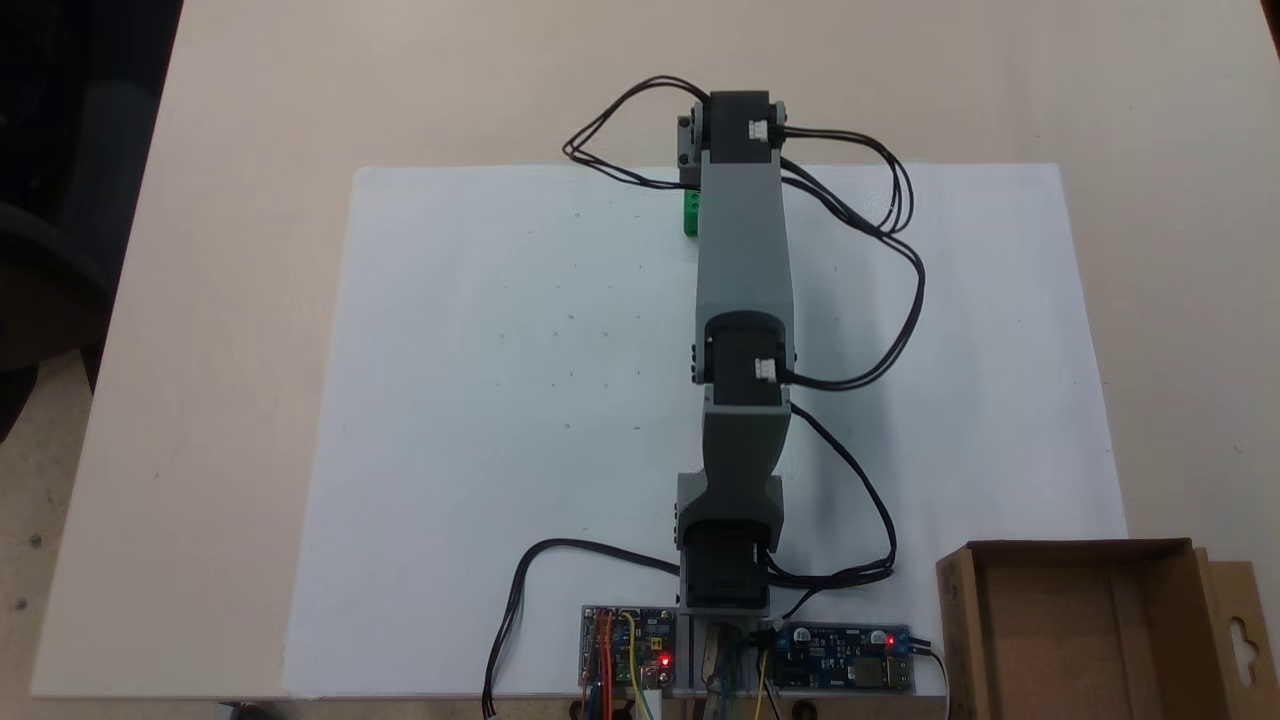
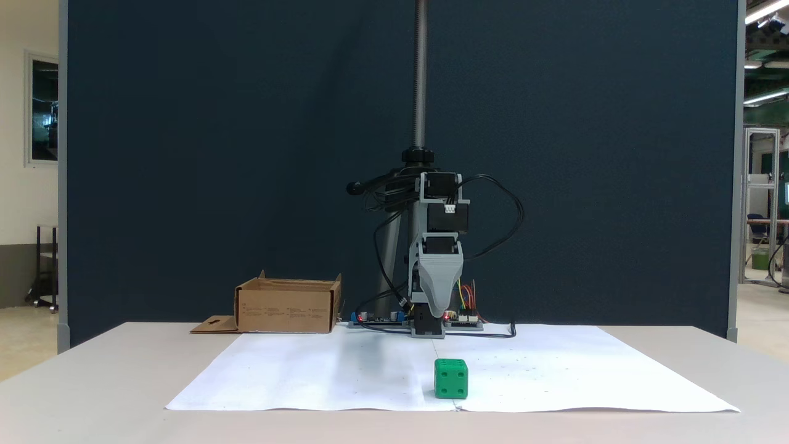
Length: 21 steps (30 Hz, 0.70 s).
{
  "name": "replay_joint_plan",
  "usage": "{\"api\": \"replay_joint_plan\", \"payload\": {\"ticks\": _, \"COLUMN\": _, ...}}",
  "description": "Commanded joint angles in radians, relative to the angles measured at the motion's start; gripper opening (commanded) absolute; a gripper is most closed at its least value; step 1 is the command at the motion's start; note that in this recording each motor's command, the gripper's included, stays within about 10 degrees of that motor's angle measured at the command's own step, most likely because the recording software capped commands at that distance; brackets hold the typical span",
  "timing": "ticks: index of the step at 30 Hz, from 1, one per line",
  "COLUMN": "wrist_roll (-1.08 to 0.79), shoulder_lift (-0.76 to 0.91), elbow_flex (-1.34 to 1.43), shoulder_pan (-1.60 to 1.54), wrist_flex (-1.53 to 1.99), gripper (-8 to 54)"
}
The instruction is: Grasp a green dice and put it in the bin.
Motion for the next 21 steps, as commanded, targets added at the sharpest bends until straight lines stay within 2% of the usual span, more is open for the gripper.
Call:
{"api": "replay_joint_plan", "payload": {"ticks": 1, "wrist_roll": 0.084, "shoulder_lift": -0.023, "elbow_flex": -0.087, "shoulder_pan": -0.02, "wrist_flex": 0.083, "gripper": 41.3}}
{"api": "replay_joint_plan", "payload": {"ticks": 21, "wrist_roll": 0.16, "shoulder_lift": -0.365, "elbow_flex": -0.379, "shoulder_pan": -0.12, "wrist_flex": 0.141, "gripper": 41.2}}
